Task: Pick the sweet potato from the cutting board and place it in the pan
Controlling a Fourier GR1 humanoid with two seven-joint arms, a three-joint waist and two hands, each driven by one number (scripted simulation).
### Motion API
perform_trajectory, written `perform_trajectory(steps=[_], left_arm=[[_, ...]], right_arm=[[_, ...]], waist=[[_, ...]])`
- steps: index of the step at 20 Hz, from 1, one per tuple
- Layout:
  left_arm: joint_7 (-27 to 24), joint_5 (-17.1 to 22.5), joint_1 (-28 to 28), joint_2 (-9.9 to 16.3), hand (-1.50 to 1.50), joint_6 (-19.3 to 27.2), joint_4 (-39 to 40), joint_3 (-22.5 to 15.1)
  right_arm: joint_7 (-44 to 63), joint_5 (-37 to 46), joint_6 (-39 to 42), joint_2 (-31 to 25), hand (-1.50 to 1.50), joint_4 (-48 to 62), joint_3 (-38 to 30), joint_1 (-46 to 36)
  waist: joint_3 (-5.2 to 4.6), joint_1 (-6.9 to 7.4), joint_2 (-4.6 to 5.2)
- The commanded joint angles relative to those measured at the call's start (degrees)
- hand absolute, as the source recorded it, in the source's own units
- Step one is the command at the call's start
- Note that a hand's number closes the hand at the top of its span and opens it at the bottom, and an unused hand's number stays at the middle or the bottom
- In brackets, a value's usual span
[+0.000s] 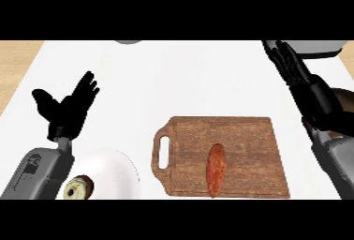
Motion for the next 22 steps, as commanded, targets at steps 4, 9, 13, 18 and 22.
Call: perform_trajectory(steps=[4, 9, 13, 18, 22], left_arm=[[-0.62, -3.21, 5.21, 1.88, 0.0, 3.39, -9.12, 0.75], [2.23, -0.96, 5.6, 1.37, 0.0, 4.11, -10.9, 2.36], [1.27, -0.61, 8.46, 2.01, 0.0, 3.14, -13.62, 3.31], [3.71, -1.9, 6.34, 0.47, 0.0, 4.3, -14.8, 1.9], [2.91, -1.36, 9.69, 0.06, 0.0, 2.89, -15.15, 2.46]], right_arm=[[-1.63, -7.66, 5.07, 6.28, 1.5, 0.76, -1.54, 2.06], [-0.74, 5.25, -6.09, -0.35, 1.5, -5.66, -0.72, 13.66], [-3.52, 9.59, -4.66, -5.98, -1.5, -13.86, -0.24, 26.32], [-8.54, 16.81, -3.64, -11.47, -1.5, -14.07, -2.65, 29.76], [1.16, 16.22, -0.37, -15.8, -1.5, -25.43, -4.58, 28.2]], waist=[[-1.56, 1.06, -0.61], [-1.65, -1.91, -1.27], [-1.67, -1.4, -0.92], [-1.63, -0.43, -0.55], [-1.69, -0.23, -0.61]])
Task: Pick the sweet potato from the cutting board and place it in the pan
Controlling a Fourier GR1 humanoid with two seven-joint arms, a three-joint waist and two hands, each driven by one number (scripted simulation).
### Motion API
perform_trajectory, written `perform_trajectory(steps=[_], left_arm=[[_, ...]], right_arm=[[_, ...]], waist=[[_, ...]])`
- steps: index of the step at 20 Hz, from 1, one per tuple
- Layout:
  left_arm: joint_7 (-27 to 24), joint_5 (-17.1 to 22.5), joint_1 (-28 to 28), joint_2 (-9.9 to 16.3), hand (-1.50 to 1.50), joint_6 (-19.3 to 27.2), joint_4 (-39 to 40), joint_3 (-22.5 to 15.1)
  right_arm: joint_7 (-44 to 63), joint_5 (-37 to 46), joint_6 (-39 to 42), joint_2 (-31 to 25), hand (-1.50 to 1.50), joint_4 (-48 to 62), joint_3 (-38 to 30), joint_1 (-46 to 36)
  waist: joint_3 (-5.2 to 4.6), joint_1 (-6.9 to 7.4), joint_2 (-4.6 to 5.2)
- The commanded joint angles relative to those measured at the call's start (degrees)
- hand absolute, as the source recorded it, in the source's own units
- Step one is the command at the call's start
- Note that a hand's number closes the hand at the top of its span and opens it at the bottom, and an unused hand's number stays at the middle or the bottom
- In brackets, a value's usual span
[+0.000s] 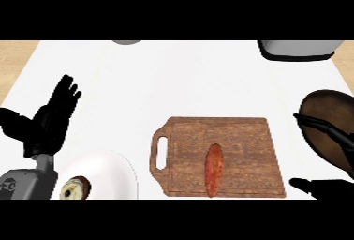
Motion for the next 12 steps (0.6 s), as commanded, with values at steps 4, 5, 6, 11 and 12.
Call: perform_trajectory(steps=[4, 5, 6, 11, 12], left_arm=[[3.06, -0.39, -1.58, -0.17, 0.0, -0.04, -2.19, 0.04], [-0.24, -0.95, -1.4, -1.55, 0.0, -0.62, 1.22, -0.4], [1.25, -0.88, -0.52, -0.62, 0.0, -0.19, -1.22, 0.08], [0.16, -1.82, -3.67, -1.41, 0.0, -0.84, 3.01, 0.3], [3.76, -1.64, -1.93, -1.76, 0.0, 0.11, -1.59, -1.04]], right_arm=[[14.65, 9.49, 3.35, -3.05, -1.5, -6.92, 6.02, -7.42], [17.18, 9.41, 5.42, -4.97, -1.5, -9.13, 5.72, -9.24], [17.92, 9.11, 7.83, -8.58, -1.5, -9.27, 3.63, -7.89], [32.21, 15.68, 12.56, -3.91, -1.5, -11.23, 13.39, -18.34], [32.37, 14.63, 15.67, -4.13, -1.5, -7.57, 13.46, -21.7]], waist=[[-0.06, 1.35, 0.23], [-0.11, 1.04, 0.3], [-0.09, 0.92, 0.13], [-0.11, 1.16, 0.33], [-0.07, 2.04, 0.3]])
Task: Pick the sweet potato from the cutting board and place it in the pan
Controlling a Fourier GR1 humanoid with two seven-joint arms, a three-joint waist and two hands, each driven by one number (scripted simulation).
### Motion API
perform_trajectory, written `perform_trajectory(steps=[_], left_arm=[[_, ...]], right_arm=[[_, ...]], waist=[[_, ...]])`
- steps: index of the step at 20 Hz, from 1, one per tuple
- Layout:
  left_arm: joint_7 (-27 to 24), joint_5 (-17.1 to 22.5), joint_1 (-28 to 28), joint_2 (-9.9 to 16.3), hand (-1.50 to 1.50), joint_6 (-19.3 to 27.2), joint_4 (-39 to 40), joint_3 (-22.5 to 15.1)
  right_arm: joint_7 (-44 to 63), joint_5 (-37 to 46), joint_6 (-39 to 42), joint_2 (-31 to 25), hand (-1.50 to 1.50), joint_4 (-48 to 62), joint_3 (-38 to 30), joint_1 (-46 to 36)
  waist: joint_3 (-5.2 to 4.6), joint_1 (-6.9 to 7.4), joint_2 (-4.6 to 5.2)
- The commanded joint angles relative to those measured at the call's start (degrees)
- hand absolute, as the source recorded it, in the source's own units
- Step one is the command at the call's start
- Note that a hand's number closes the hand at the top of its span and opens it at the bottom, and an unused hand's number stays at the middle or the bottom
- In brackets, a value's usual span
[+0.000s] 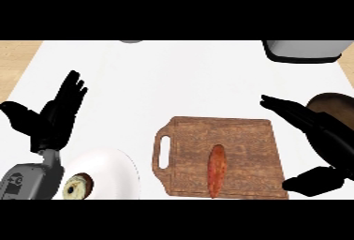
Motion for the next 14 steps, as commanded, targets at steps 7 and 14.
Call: perform_trajectory(steps=[7, 14], left_arm=[[-2.8, -0.25, 2.92, -0.78, 0.0, -1.89, 0.29, 0.18], [1.2, -2.2, 2.74, -2.01, 0.0, 0.3, -3.87, 0.71]], right_arm=[[16.3, 1.36, 20.21, 0.22, -1.5, 2.14, 12.04, -9.3], [25.7, 7.58, 26.43, 9.12, -1.5, -3.35, 16.07, -11.16]], waist=[[0.0, 0.18, 0.06], [0.07, -0.56, -0.15]])
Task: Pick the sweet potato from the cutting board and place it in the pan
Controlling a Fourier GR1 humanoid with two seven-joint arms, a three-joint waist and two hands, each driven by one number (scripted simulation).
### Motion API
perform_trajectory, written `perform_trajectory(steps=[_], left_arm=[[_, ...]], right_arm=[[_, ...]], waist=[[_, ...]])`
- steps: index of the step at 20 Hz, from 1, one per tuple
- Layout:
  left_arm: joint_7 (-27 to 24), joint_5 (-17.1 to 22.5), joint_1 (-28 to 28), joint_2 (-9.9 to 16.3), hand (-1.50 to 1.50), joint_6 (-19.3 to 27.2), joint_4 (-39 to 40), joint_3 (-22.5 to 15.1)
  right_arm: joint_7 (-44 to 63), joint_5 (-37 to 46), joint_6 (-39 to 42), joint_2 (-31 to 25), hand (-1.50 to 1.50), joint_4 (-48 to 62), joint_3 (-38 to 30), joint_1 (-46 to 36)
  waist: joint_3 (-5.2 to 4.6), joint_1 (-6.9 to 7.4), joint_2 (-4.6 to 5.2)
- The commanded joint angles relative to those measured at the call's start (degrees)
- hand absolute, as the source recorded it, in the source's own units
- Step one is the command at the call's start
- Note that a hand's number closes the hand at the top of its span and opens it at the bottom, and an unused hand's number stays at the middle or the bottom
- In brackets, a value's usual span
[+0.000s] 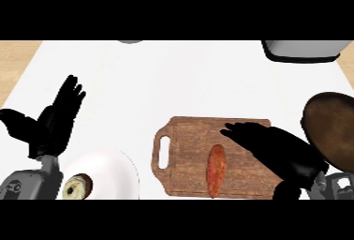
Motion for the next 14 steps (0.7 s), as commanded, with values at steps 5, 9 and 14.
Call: perform_trajectory(steps=[5, 9, 14], left_arm=[[0.18, 0.13, 0.3, -0.37, 0.0, -1.93, 0.29, 1.05], [1.21, -1.97, -0.58, -1.73, 0.0, -0.73, 0.01, 1.36], [3.73, -2.6, 0.39, -2.1, 0.0, -1.06, -4.25, 0.92]], right_arm=[[10.67, 9.61, 6.18, 3.5, -1.5, -6.9, 4.4, -0.49], [10.62, 15.2, 6.47, 8.73, -1.5, -6.62, 5.79, 3.16], [13.82, 17.85, 8.78, 19.69, -1.5, -0.39, 7.51, -2.13]], waist=[[0.01, -0.31, -0.09], [0.04, -0.5, -0.03], [0.04, -0.12, -0.02]])
